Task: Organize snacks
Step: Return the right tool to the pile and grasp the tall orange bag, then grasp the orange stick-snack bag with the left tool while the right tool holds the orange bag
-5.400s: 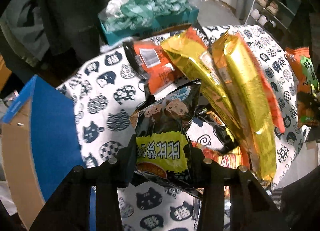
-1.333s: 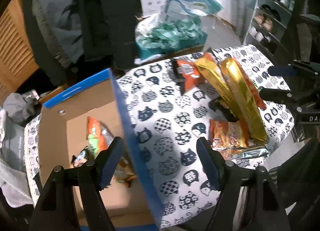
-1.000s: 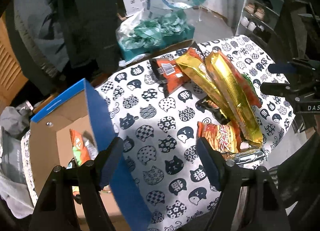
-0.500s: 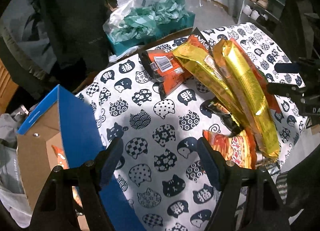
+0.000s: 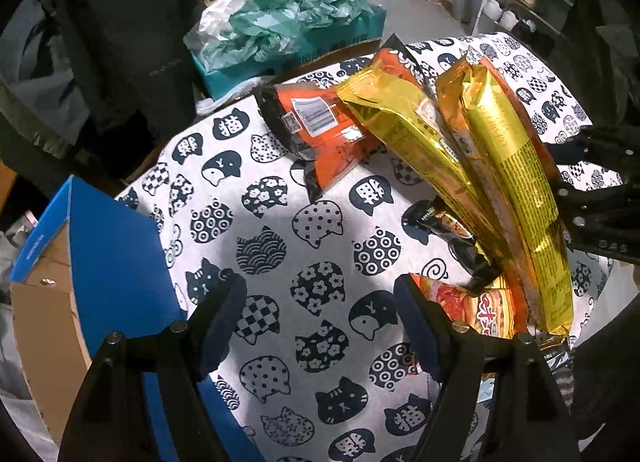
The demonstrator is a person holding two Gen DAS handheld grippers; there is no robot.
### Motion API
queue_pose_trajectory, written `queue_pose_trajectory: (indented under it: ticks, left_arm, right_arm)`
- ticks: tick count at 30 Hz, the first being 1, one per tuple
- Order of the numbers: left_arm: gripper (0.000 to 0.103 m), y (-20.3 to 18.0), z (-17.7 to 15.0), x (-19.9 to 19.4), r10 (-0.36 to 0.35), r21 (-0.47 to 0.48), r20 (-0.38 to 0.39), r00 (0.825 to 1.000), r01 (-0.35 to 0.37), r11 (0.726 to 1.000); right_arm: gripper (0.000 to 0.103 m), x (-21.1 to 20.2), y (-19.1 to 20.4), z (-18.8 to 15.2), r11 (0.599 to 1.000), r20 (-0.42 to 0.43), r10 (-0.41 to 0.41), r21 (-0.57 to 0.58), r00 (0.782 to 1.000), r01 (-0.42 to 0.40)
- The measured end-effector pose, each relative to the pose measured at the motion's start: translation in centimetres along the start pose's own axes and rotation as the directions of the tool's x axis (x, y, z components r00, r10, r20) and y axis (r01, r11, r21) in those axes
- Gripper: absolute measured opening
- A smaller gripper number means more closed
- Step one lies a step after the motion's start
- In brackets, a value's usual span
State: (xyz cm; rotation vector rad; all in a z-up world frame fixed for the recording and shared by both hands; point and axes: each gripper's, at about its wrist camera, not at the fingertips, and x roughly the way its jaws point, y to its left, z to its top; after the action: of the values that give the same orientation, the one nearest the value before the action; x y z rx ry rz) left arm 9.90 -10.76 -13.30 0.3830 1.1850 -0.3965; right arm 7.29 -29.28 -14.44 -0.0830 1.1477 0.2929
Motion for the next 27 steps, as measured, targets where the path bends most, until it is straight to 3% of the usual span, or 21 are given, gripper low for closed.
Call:
queue_pose_trajectory:
  ticks: [2, 14, 23, 27]
  left_arm:
    - [0.077, -0.2, -0.1, 0.2, -0.011, 0.003, -0.007, 1.0, 0.011, 1.0]
    - [0.083, -2.5, -0.7, 0.2, -0.214, -0.068, -0.061, 0.975, 0.21, 0.975]
    - [0.083, -7.0, -1.1, 1.4, -0.233, 0.031, -0.131, 0.964, 0.239, 0.971]
    - [0.083, -8.7, -1.3, 2.1, -0.207, 0.075, -0.15, 0.967, 0.22, 0.973]
  right_arm:
    - [0.029, 0.6, 0.2, 0.0, 1.0, -0.013, -0.003, -0.01, 1.0, 0.003]
    - [0.027, -3.2, -0.6, -0.4, 0.999, 0.069, -0.034, 0.033, 0.997, 0.031]
    - [0.027, -5.3, -3.1, -2.6, 0.993, 0.084, -0.034, 0.118, 0.996, 0.024]
    - [0.027, -5.6, -3.8, -3.3, 0.99, 0.086, -0.031, 0.139, 0.996, 0.018]
